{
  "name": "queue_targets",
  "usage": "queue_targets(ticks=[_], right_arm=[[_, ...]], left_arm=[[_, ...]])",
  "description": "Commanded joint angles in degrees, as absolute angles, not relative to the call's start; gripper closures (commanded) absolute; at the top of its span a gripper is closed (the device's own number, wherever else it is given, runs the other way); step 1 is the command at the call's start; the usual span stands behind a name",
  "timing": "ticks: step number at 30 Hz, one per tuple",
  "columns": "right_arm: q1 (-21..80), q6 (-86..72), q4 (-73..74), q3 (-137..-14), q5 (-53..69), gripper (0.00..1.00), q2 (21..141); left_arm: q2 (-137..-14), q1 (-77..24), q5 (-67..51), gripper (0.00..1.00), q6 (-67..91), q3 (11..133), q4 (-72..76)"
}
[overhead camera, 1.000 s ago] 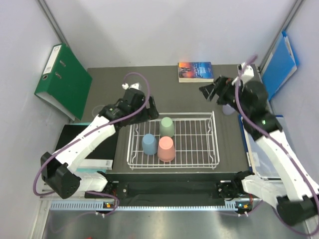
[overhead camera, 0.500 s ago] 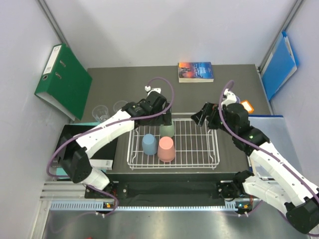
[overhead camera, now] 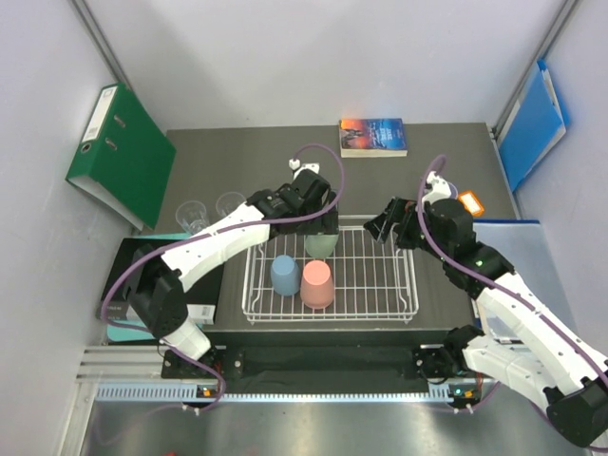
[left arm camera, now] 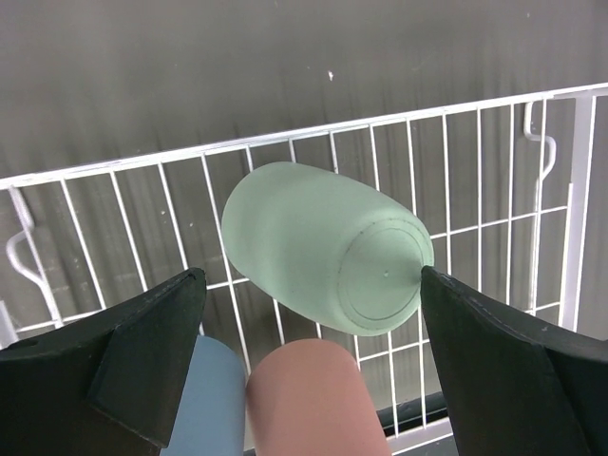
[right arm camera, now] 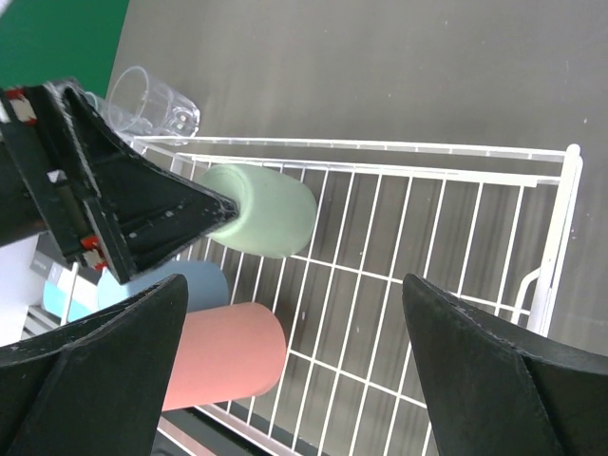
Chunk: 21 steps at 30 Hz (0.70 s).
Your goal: Unload the cups from the dish rack
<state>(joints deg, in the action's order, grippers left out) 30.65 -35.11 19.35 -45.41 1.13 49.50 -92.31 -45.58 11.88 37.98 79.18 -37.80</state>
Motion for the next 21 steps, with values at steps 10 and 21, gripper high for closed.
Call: queue_targets(ticks=[10, 21], right_arm=[[31.55, -34.98, 17.67, -44.83, 0.88, 0.07, 48.96], [31.55, -35.68, 17.93, -43.86, 0.26, 0.07, 48.16]], left_arm=[[-91.4, -46.32, 16.0, 0.01, 37.71, 84.81, -41.22], [-96.5, -46.32, 13.98, 0.07, 36.3, 84.46, -41.13]])
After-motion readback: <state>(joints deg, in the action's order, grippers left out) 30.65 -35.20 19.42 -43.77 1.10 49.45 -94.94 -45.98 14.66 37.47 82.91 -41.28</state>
